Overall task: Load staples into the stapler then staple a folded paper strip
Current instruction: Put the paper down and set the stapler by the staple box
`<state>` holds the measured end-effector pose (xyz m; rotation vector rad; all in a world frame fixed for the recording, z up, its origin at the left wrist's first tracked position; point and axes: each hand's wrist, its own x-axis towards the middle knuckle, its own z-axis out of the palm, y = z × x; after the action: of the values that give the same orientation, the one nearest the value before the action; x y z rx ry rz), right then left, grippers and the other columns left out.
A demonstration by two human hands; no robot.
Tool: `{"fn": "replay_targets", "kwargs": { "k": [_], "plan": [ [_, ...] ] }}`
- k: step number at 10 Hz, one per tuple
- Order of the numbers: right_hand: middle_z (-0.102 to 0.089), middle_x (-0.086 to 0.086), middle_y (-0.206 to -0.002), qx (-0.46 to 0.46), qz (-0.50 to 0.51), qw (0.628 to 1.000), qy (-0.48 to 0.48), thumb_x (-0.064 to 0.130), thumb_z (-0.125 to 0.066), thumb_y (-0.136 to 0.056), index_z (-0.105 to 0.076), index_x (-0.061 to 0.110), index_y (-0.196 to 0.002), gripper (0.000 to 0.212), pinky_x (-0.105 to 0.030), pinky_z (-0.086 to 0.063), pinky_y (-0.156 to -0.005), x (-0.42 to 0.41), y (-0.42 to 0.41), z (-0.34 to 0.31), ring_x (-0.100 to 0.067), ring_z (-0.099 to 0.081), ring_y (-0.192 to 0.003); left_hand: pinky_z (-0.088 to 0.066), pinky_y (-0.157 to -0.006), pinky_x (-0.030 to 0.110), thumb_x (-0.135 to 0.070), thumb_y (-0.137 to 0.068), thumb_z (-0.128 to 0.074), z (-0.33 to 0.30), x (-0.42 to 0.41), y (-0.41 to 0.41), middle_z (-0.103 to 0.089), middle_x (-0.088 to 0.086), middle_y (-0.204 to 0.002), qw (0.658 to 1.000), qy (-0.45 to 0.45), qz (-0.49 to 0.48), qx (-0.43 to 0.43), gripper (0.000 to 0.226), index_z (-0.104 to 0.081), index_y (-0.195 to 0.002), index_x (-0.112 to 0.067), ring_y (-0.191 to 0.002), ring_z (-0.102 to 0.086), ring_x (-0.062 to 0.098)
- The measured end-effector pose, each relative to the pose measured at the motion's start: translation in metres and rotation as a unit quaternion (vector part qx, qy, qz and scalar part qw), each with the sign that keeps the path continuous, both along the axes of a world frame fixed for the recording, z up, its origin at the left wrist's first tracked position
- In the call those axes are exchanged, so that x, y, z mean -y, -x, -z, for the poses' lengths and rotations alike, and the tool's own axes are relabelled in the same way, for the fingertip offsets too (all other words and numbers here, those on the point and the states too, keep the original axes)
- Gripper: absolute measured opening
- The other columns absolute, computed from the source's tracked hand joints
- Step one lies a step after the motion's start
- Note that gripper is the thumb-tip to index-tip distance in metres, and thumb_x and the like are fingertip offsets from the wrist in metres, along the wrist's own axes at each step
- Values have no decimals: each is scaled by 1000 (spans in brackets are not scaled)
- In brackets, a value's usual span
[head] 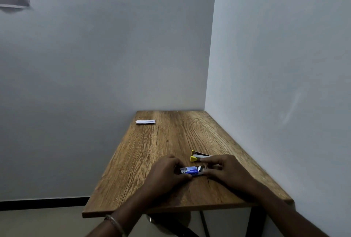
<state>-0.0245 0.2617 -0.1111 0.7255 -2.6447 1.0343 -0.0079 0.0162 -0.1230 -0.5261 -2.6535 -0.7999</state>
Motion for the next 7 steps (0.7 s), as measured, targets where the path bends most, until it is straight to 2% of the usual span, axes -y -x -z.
{"fn": "replay_targets", "kwargs": {
  "k": [1,2,3,4,6,7],
  "plan": [
    [-68,26,-112,20,17,1000,6,35,-78,-81,-74,40,-111,30,-8,-44,-78,-7,0,1,10,-60,-106,-53,-85,31,-50,-80,-71,0,1,0,-60,-13,-107,1000,0,-1,2,35,-68,-106,-28,-94,-54,2],
    [-68,31,-105,16,14,1000,13,34,-79,-80,-75,46,-104,27,-7,-42,-76,-8,1,3,14,-58,-106,-53,-84,30,-51,-80,-71,0,1,0,-59,-14,-106,1000,2,-2,-1,35,-68,-106,-28,-93,-53,3],
    [-65,38,-105,6,-6,1000,15,37,-78,-81,-71,53,-105,30,-5,-44,-79,-5,1,3,18,-55,-108,-53,-84,29,-51,-80,-71,0,2,0,-59,-14,-105,1000,3,-2,-4,34,-68,-106,-29,-93,-53,2],
    [-68,35,-103,-3,-28,1000,-2,31,-79,-81,-74,49,-104,29,-3,-45,-80,-1,3,1,14,-59,-104,-53,-84,29,-51,-80,-71,0,2,1,-59,-14,-105,1000,5,-1,-5,35,-68,-106,-29,-93,-53,2],
    [-68,30,-105,-26,-27,999,-2,35,-78,-81,-72,45,-113,33,0,-43,-80,1,4,4,15,-58,-105,-52,-83,27,-52,-80,-70,1,1,2,-59,-15,-105,1000,11,2,-7,34,-67,-106,-29,-92,-53,2],
    [-70,26,-105,-21,-39,999,-15,28,-78,-83,-74,43,-110,31,-5,-45,-82,2,5,3,11,-60,-103,-53,-82,27,-52,-80,-70,1,2,2,-59,-15,-105,1000,10,3,-6,34,-68,-106,-29,-92,-53,1]
  ]
}}
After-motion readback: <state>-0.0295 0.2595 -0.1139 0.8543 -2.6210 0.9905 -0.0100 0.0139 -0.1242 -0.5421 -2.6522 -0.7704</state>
